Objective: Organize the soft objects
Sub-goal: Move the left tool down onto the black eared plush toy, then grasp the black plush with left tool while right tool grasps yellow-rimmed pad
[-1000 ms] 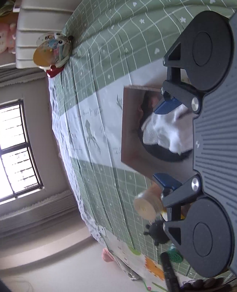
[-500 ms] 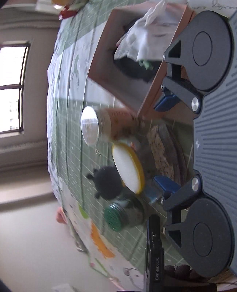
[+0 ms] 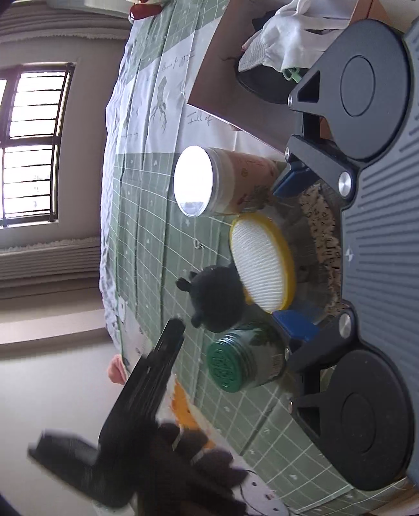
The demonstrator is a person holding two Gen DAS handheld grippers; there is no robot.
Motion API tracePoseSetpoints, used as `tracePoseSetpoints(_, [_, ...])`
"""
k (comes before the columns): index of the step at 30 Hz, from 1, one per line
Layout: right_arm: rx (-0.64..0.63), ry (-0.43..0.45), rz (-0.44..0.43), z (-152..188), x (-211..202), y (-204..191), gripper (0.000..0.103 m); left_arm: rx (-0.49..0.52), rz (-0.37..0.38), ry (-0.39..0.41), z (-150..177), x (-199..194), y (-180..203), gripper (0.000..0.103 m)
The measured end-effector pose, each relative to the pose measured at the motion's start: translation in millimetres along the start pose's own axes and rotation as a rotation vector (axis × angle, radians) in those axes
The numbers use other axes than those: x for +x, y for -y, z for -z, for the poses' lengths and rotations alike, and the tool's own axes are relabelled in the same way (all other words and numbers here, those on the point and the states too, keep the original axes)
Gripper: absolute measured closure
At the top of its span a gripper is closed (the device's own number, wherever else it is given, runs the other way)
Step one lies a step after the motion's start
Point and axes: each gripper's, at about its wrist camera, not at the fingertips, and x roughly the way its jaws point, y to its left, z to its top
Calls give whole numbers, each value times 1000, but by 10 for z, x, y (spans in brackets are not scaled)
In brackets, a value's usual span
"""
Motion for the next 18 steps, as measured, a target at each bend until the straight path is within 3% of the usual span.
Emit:
tracePoseSetpoints(4, [-21, -13, 12, 92, -10, 41, 25, 169, -88, -125, -221, 406, 125, 77])
tracePoseSetpoints(7, [-21, -31, 10, 204, -18, 103, 25, 228, -148, -223, -192, 658, 153, 75])
tracePoseSetpoints(9, [-24, -36, 1, 285, -27, 109, 25, 245, -141, -237, -159, 720, 150, 72])
tracePoseSetpoints(13, [-49, -54, -15, 440, -11, 51, 25, 247, -74, -260, -113, 781, 184, 26])
tracePoseSetpoints(15, [-48, -69, -26, 498, 17, 29, 25, 272, -57, -273, -96, 814, 223, 18])
tracePoseSetpoints(18, [-47, -80, -35, 546, 30, 0, 25, 313, -115, -266, -103, 827, 209, 21])
